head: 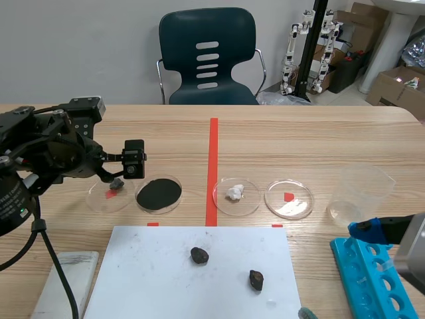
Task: Return to the home posture
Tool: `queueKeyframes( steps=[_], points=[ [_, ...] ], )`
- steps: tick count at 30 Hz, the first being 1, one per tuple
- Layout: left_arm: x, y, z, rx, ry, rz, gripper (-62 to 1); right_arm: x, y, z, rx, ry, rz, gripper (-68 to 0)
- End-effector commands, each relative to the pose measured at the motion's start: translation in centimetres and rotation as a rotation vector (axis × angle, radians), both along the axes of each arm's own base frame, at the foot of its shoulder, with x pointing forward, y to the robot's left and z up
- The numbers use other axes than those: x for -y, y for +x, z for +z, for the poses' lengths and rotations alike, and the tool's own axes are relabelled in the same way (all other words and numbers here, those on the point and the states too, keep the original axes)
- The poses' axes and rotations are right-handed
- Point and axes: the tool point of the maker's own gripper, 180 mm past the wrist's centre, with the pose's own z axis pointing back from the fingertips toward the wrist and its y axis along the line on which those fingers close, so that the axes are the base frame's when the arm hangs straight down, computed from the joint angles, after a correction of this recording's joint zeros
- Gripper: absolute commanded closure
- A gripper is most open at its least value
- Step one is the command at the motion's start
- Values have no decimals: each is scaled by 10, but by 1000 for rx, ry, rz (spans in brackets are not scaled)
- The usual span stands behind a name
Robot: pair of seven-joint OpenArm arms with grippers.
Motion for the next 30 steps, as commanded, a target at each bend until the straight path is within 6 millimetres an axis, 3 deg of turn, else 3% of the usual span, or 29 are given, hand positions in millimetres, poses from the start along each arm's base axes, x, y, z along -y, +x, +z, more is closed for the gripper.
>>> queueKeyframes(
  steps=[1, 19, 25, 30],
  points=[
    [-5, 0, 1, 11, 10, 7, -613, -4, 3, 9, 24, 24, 2, -608],
    [-27, -4, 3, 62, 53, -30, -613, -4, 3, 9, 24, 24, 2, -608],
    [-25, -11, 26, 196, 43, -115, -613, -4, 3, 9, 24, 24, 2, -608],
    [-11, -30, 55, 330, 60, -233, -613, -4, 3, 9, 24, 24, 2, -608]
  ],
)
